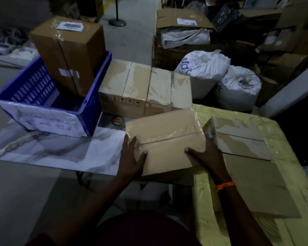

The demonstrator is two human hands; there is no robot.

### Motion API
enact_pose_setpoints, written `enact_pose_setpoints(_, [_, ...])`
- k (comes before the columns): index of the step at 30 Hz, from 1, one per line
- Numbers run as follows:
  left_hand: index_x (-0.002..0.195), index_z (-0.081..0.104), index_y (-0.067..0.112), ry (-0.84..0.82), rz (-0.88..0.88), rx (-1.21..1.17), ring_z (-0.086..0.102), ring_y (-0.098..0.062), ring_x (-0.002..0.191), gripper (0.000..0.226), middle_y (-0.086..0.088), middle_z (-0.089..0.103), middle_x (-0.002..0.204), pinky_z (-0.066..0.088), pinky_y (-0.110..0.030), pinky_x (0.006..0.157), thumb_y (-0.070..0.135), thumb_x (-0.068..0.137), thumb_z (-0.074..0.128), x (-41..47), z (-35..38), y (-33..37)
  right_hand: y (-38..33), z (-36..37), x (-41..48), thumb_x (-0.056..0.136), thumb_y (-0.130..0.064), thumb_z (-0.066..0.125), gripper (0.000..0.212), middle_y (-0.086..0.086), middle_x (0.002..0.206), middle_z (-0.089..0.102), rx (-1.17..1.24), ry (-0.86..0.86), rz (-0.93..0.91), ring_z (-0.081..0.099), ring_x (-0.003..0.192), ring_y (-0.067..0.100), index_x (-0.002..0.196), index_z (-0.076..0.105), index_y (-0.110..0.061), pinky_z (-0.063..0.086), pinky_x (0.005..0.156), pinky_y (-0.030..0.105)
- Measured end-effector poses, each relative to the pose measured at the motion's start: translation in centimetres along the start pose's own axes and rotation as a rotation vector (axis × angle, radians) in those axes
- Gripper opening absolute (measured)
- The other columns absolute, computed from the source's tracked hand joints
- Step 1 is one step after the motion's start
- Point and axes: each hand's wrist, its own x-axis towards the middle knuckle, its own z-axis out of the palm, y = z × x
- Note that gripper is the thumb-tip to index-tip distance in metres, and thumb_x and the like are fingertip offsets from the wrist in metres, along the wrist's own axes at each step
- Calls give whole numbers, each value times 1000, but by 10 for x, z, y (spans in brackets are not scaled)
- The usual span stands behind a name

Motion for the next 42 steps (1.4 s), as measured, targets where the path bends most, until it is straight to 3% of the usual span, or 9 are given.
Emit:
enact_pose_setpoints(5, [160,-10,29,-112,-109,93,-10,-28,158,94,-12,-12,171,2,-53,127,83,86,16,-4,6,-19,-64,0,-4,71,-47,87,95,-2,142,59,-159,-6,-294,57,125,20,154,45,-27,48,98,33])
enact_pose_setpoints(9, [159,-14,32,-88,-136,154,-7,-28,158,103,-10,-9,171,3,-54,126,87,82,26,-6,-15,-27,-89,18,-12,78,-44,87,100,4,163,41,-301,-36,-436,40,148,23,160,36,-24,37,118,41])
enact_pose_setpoints(14, [163,12,11,157,215,66,-2,-24,159,117,-12,-4,172,5,-34,127,82,81,56,8,-72,10,-98,23,-12,80,-39,84,96,1,167,33,-392,-197,-693,32,153,23,161,34,-26,33,121,46])
enact_pose_setpoints(17, [159,25,2,189,495,157,3,-34,158,102,-21,5,170,10,-45,128,52,85,74,26,-101,46,-95,27,-3,81,-28,79,89,-1,166,33,-488,-262,-823,30,154,24,159,37,-27,29,119,50])
enact_pose_setpoints(21, [141,61,17,125,724,395,22,-37,154,55,-14,40,160,13,-63,123,48,95,62,43,-111,59,-85,26,7,84,-4,63,82,-13,165,25,-482,-309,-846,20,156,17,158,39,-30,20,124,51])
enact_pose_setpoints(25, [130,70,22,43,667,437,47,-29,142,49,-4,61,144,24,-68,116,54,97,55,45,-108,59,-79,30,13,93,-43,59,68,-9,166,28,-507,-300,-862,22,156,16,157,40,-29,20,124,50])
enact_pose_setpoints(28, [134,66,23,-15,600,521,47,-25,142,54,-1,59,146,18,-62,122,59,99,46,52,-108,76,-88,35,10,93,-64,48,71,-2,163,40,-483,-228,-815,31,154,18,152,49,-25,24,124,51])
enact_pose_setpoints(33, [147,54,24,-189,521,630,40,-25,147,63,-3,48,156,24,-46,121,58,102,26,70,-108,101,-115,45,11,100,-59,20,71,4,163,41,-498,-211,-716,30,154,22,154,47,-23,18,126,49])
enact_pose_setpoints(42, [137,65,23,-232,503,498,45,-21,144,48,0,56,149,39,-36,111,47,101,45,67,-111,105,-113,42,15,103,-47,32,54,0,153,55,-417,-224,-720,43,147,18,144,60,-26,31,120,42])
